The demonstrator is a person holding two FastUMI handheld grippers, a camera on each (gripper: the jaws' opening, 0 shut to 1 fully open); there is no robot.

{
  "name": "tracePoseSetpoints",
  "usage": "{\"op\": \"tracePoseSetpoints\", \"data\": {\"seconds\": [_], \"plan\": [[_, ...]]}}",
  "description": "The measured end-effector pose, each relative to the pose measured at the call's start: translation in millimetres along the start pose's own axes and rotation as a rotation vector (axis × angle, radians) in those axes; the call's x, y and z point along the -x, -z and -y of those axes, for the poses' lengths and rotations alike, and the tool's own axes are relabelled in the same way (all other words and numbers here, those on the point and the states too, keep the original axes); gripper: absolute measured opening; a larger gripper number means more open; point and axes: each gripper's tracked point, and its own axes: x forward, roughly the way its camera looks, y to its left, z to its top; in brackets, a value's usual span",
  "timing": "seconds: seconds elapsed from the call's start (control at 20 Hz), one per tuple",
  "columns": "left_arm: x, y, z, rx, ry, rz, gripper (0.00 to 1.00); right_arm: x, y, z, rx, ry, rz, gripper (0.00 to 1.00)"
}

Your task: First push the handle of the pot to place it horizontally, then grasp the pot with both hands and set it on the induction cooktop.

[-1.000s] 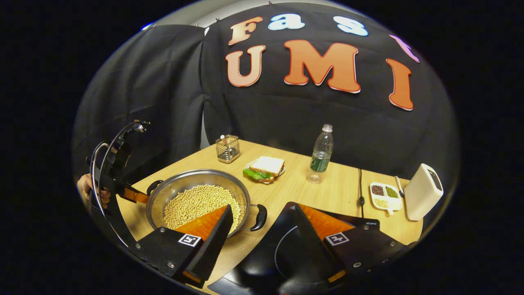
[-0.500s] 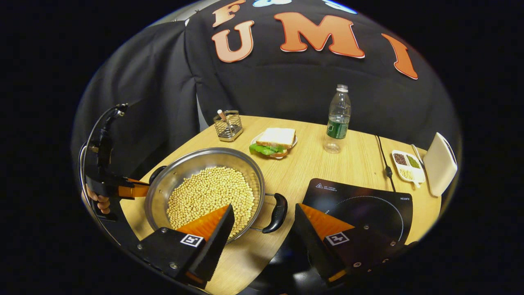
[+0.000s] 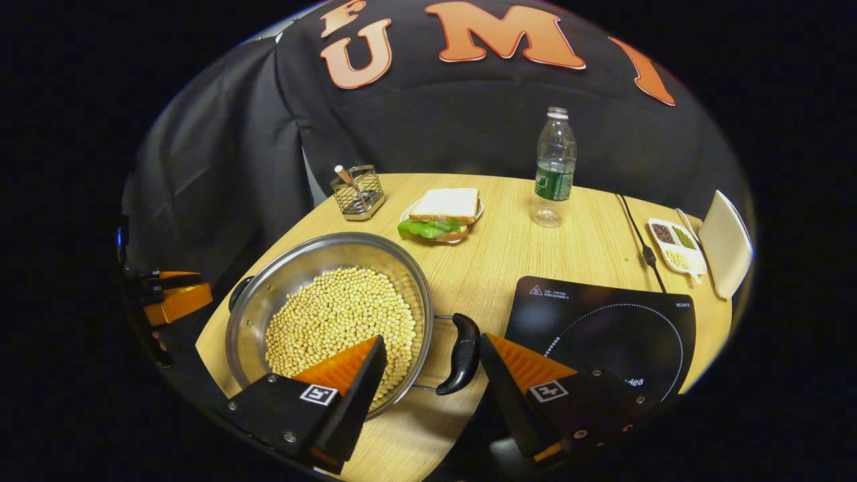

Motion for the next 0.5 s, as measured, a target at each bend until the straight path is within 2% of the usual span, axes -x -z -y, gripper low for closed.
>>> {"op": "tracePoseSetpoints", "data": {"seconds": [0.05,0.1,0.5], "plan": [[-4.8,-1.2,-0.5,0.0,-0.003,-0.004,0.76,-1.3,2.4,0.2,-0.01,0.003,-0.014,0.88],[-13.7,1.2,-2.8,-0.001,-0.003,-0.018,0.8,-4.3,2.6,0.1,-0.015,0.006,-0.02,0.88],[-62.9,31.3,-8.9,0.039,0.019,-0.111,0.82,-29.2,12.4,7.7,-0.031,0.042,-0.083,0.75]]}}
